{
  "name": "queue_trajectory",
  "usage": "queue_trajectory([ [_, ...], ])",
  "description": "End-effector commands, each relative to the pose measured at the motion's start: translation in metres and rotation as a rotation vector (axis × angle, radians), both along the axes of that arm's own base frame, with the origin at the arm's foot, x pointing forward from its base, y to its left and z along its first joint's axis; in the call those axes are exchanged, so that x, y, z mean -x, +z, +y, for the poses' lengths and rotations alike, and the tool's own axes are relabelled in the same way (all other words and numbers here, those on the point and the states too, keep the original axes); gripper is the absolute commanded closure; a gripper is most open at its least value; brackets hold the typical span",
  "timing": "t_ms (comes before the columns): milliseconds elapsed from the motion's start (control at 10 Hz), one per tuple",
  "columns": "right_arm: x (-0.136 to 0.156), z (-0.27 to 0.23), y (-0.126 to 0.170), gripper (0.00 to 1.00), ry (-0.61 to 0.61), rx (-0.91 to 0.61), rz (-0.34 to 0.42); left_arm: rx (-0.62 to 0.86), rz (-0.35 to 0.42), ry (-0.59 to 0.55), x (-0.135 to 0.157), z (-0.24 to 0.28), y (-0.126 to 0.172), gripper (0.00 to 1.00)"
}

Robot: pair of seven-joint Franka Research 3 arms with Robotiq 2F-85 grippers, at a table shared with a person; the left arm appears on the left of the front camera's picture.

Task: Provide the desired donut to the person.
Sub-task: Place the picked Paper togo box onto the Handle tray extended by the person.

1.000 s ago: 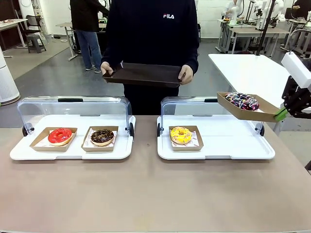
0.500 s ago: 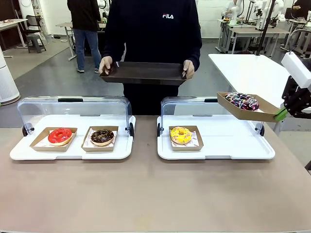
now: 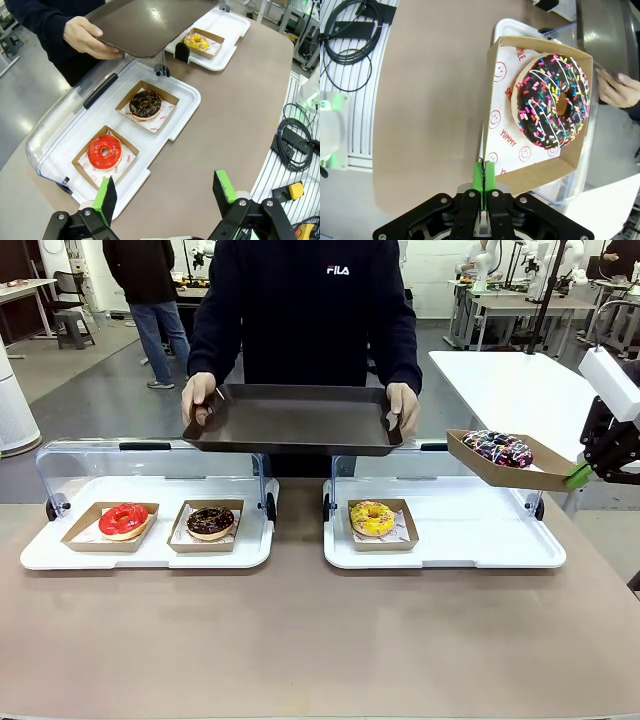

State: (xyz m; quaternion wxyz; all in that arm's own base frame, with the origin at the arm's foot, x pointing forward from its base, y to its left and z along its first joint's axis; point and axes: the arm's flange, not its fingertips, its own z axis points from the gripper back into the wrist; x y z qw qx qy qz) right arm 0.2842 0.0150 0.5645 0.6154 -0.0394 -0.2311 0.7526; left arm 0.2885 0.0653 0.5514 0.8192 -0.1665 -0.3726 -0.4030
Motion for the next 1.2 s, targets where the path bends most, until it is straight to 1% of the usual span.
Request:
queue_trajectory([
  [0,-0.0010,-0.0020,-0.0018,1.00,0.007,0.006,0.005,0.010,0.003,0.003,0.0000,0.0007,0.0001,0.00],
  [1100,-0.0010,-0.0020,-0.0018,1.00,0.007,0.006,0.005,0.010,0.003,0.003,0.0000,0.0007,0.0001,0.00],
])
